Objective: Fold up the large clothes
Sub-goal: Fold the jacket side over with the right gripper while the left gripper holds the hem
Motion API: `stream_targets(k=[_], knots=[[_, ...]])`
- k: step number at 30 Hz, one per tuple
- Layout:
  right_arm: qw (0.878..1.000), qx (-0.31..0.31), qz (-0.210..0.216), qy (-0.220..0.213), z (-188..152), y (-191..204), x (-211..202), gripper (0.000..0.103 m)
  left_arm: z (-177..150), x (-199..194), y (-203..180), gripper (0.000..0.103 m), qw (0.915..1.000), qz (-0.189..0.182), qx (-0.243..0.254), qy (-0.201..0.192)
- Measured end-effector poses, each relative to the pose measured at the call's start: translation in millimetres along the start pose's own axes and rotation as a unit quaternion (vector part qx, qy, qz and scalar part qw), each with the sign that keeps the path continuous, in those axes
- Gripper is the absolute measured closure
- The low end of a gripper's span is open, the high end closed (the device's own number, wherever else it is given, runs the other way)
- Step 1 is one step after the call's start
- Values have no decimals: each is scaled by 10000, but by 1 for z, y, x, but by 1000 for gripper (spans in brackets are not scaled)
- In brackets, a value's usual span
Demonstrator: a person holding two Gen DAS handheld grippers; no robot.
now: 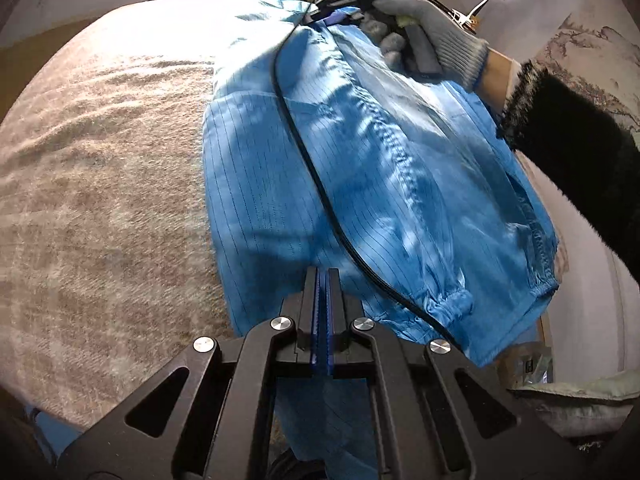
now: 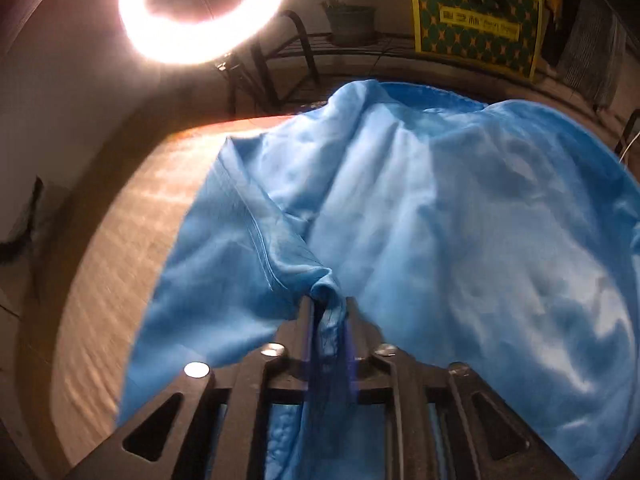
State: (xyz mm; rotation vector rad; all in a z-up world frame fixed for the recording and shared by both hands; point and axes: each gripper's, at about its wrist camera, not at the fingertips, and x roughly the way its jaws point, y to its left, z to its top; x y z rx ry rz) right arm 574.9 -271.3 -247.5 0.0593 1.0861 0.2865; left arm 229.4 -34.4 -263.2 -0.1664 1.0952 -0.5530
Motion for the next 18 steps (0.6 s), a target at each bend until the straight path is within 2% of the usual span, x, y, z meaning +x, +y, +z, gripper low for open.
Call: stream_targets(k=[1,5,7,9,13,18], knots=[[10000,26,85,-30,-3,-2,-6,69,-1,-5,1,103,10000,12,-36,-31],[9970,277,697,-201,-18,-15,-49,65,-7,-27,14,102,9993,63,-315,-199],[9959,245,820,-279,-28,-16,-73,58,-11,-39,21,90,9983,101,-516,-270],[9945,186,969,-354,-47,-15,-105,57,-16,-50,29,62,9966,-18,-743,-343],[9915,121,1167,-571,-83,-7,-166,56,-24,-61,39,61,9938,-174,-1041,-353],[9819,474,1638,-824,-148,-7,-246,49,-33,-58,41,59,9895,-465,-1354,-213]])
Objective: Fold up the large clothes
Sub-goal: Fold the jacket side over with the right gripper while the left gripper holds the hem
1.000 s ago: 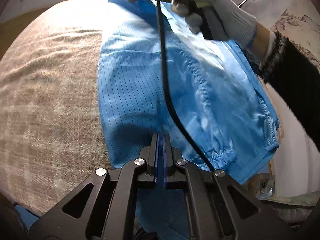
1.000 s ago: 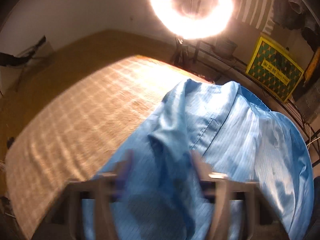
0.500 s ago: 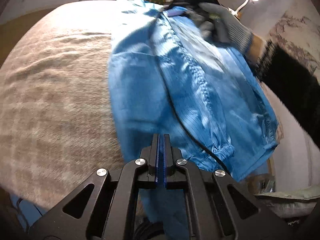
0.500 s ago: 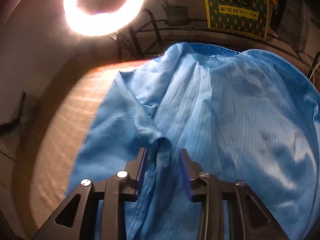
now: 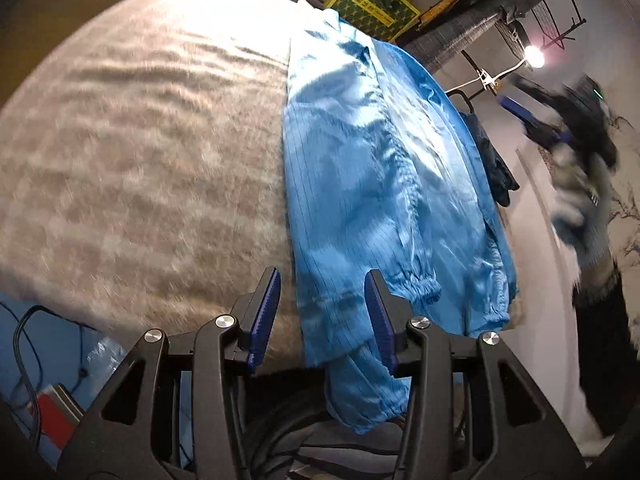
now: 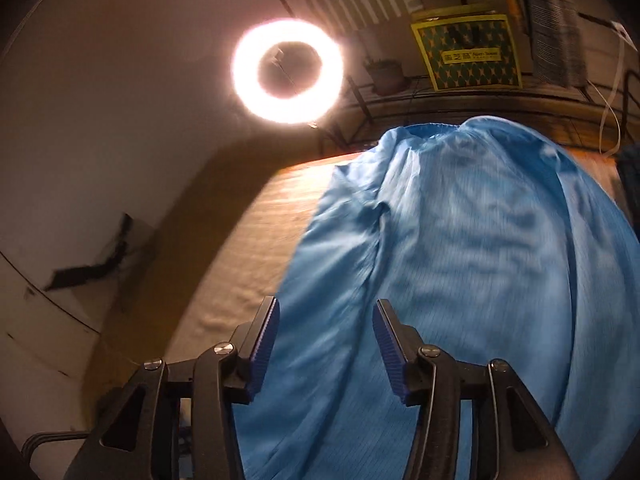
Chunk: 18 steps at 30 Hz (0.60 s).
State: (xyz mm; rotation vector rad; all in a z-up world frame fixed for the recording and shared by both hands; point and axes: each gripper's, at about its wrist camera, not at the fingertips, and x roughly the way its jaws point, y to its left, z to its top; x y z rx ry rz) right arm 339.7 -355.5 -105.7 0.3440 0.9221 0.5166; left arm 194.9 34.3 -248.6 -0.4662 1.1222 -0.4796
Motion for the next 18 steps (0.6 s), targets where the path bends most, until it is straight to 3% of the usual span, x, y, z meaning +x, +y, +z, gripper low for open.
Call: stream_targets(k=[6,10,13,18], knots=[[9992,245,294,86,-84,21,-47,39,-9,13,-1,59,9991,-297,-253,172],[9977,384,342,452,-142,33,-36,40,-16,17,8,59,9969,-486,-578,195],[9955,525,233,758,-176,39,-8,40,-20,21,8,60,9967,-546,-543,257],[9934,612,-9,972,-204,44,29,40,-23,29,6,88,9974,-445,-459,346]])
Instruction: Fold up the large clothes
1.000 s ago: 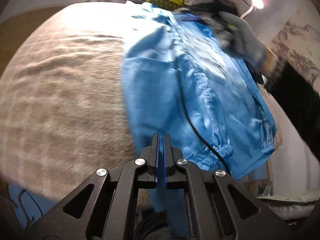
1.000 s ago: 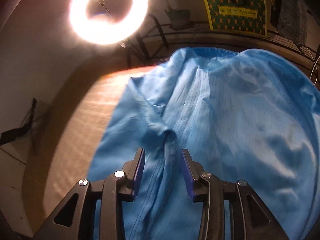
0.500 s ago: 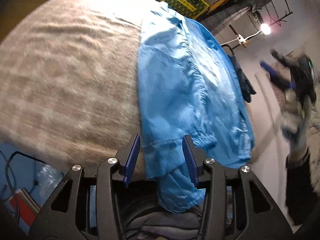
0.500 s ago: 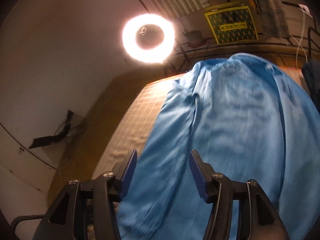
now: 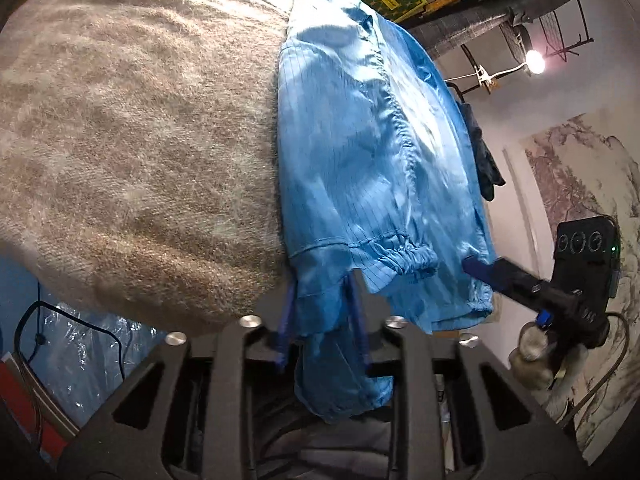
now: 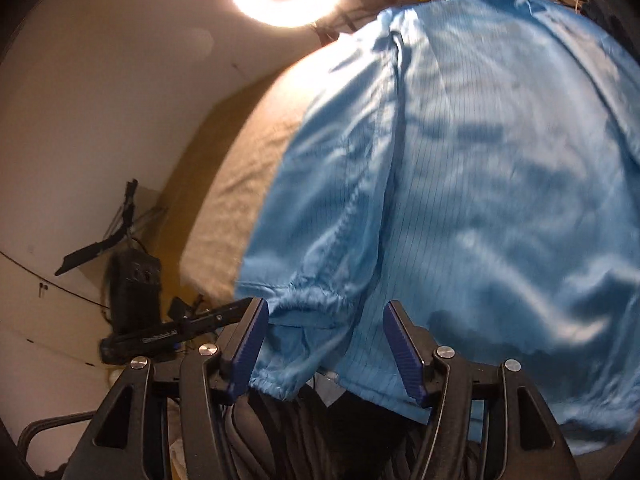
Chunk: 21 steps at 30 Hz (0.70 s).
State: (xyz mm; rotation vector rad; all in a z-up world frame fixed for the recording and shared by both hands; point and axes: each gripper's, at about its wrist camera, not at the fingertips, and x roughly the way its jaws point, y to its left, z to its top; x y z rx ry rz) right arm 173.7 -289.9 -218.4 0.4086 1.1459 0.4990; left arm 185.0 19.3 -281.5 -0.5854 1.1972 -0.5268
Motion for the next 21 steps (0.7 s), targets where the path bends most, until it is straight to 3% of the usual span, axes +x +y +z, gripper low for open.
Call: stream_targets(k=[2,3,4,6,8,10,14,16,17,20,21], knots=[[9997,162,-143,70,-4,-3,15,44,1,2,4,95,9999,-64,-119,-4],[9995,246,-169,112,-6,-5,22,50,3,2,8,97,9997,-98,-203,-11],[9991,332,-181,165,-9,-6,31,63,3,1,10,97,9996,-113,-244,-26],[9987,424,-156,239,-14,-8,43,71,4,-5,13,98,9997,-87,-223,-93],[9991,387,-41,165,-16,-3,46,90,4,-15,14,99,9997,-19,-166,-182],[9982,486,178,306,-18,2,52,100,4,-27,15,99,9993,98,-115,-333],[9976,205,466,466,-26,23,61,103,7,-38,26,99,9976,435,-158,-515],[9977,103,371,567,-28,28,67,103,7,-38,32,99,9969,496,-305,-524],[9979,39,261,593,-29,29,68,103,8,-37,34,95,9972,403,-394,-490],[9984,-23,365,438,-30,30,57,97,8,-38,32,71,9971,25,-468,-595],[9986,-47,340,410,-30,30,52,86,9,-38,30,67,9969,-8,-468,-634]])
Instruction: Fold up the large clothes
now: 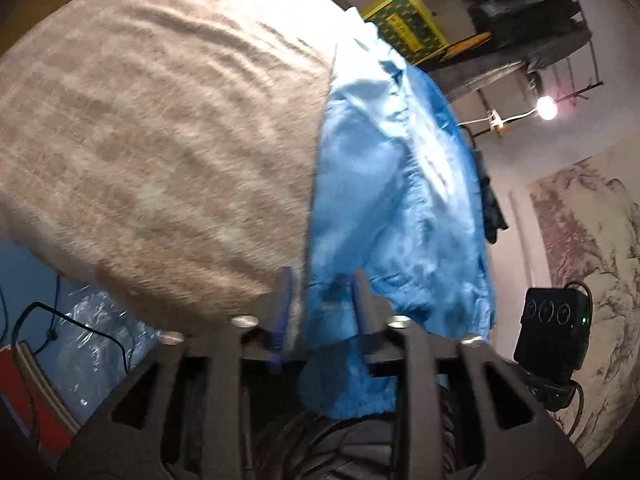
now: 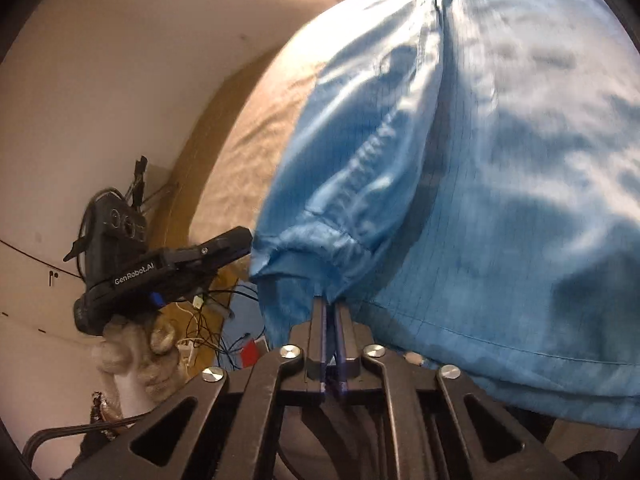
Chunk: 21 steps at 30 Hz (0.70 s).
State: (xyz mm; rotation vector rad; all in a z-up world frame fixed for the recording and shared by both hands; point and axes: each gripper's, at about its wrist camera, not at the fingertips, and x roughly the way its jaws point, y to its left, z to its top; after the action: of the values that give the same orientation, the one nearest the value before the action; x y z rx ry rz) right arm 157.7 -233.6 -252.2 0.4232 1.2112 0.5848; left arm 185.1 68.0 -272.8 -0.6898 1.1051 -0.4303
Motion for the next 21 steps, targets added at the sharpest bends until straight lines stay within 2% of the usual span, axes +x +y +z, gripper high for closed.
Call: stream_targets(k=[1,3,4,5,6,9,10,13,15,18,21], knots=[[10000,-18,8,-30,-1,0,-6,61,1,2,-3,67,10000,-74,-20,-12],[9996,-16,126,-258,-3,-2,-23,38,3,9,-8,67,9999,-128,-20,41],[9992,27,151,-360,-3,-4,-27,38,4,13,-11,67,9999,-78,11,94],[9988,147,172,-443,2,-6,-31,38,4,18,-13,73,9999,18,41,138],[9983,275,177,-473,5,-9,-30,39,4,24,-16,86,9997,123,78,176],[9974,563,-37,-444,16,-17,-18,75,2,31,-22,87,9979,546,318,148],[9980,441,-297,-350,19,-14,-9,78,2,30,-24,87,9970,649,413,126],[9965,-91,-830,-73,14,3,9,78,3,19,-31,87,9939,898,641,17],[9968,-167,-774,-116,11,8,6,77,6,4,-34,87,9924,969,748,-150],[9972,-151,-646,-341,10,13,-15,70,14,-24,-44,87,9900,999,891,-439],[9950,-349,-685,-633,8,23,-46,64,26,-55,-67,87,9826,1119,1263,-782]])
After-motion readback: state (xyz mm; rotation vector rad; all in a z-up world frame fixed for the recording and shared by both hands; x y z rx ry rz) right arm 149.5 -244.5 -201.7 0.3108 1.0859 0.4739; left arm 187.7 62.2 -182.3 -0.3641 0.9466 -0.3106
